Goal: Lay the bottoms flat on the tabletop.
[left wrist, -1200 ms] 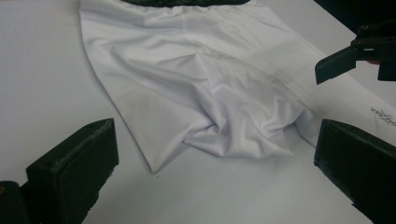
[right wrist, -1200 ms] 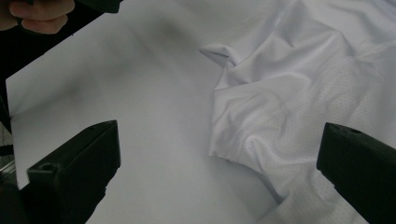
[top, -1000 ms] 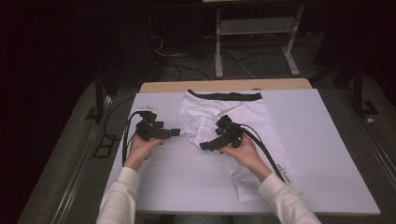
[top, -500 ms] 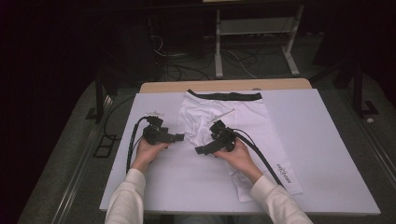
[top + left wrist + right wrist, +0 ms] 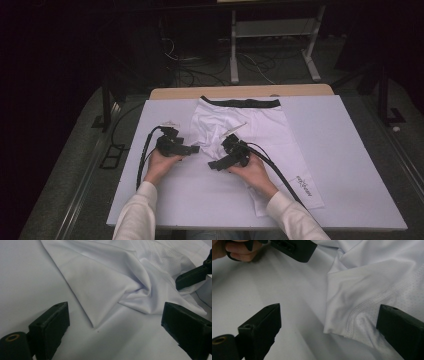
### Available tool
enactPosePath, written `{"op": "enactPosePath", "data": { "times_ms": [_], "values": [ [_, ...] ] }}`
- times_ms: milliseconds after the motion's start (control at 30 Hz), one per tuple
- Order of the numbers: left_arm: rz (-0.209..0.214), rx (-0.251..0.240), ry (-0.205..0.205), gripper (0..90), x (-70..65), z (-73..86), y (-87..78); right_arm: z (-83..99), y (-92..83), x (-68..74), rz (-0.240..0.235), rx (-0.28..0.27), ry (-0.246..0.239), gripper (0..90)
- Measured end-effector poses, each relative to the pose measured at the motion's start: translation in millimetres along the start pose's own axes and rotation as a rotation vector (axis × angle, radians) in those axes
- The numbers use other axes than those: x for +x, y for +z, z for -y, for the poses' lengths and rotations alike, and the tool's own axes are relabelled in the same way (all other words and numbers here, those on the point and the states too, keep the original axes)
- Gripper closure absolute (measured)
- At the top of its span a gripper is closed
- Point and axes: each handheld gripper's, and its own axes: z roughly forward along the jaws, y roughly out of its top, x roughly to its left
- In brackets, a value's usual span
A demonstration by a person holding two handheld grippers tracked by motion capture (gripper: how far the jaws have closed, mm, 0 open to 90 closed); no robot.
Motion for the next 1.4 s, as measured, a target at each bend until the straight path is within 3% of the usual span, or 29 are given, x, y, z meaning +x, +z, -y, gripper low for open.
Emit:
{"op": "enactPosePath", "data": {
  "times_ms": [233,333,567,733,833,933,1000,1133,1400],
  "values": [
    [-0.023,0.004,0.054,21.8,-4.3,-0.4,1.1,4.0,-4.2,-3.5,0.003,-0.020,0.017,13.8],
    [-0.068,0.011,0.089,28.7,-8.3,-0.1,2.8,4.1,-5.3,-3.8,0.014,-0.023,0.022,19.3],
    [-0.177,-0.005,0.125,55.8,-13.4,-0.2,6.4,3.0,-4.6,-4.6,0.054,-0.039,0.008,39.1],
    [-0.223,-0.031,0.107,74.2,-11.4,1.3,6.9,2.6,-3.4,-8.2,0.061,-0.054,0.000,50.8],
    [-0.192,-0.035,0.074,84.7,-9.6,-0.1,8.2,2.3,-2.3,-9.6,0.067,-0.062,0.000,60.8],
    [-0.200,-0.019,0.074,86.7,-11.1,-3.5,9.0,2.2,-1.6,-8.8,0.093,-0.059,-0.028,74.3],
    [-0.208,-0.006,0.091,87.2,-12.3,-5.4,8.0,1.8,-2.1,-10.1,0.078,-0.048,-0.032,83.4],
    [-0.231,0.002,0.144,87.2,-17.9,-12.4,-0.8,-0.4,-11.1,-12.6,0.049,-0.067,-0.015,84.8],
    [-0.247,-0.022,0.211,87.1,-30.2,-47.2,-18.8,-11.9,-56.8,-26.5,0.007,-0.190,0.037,84.8]
  ]
}}
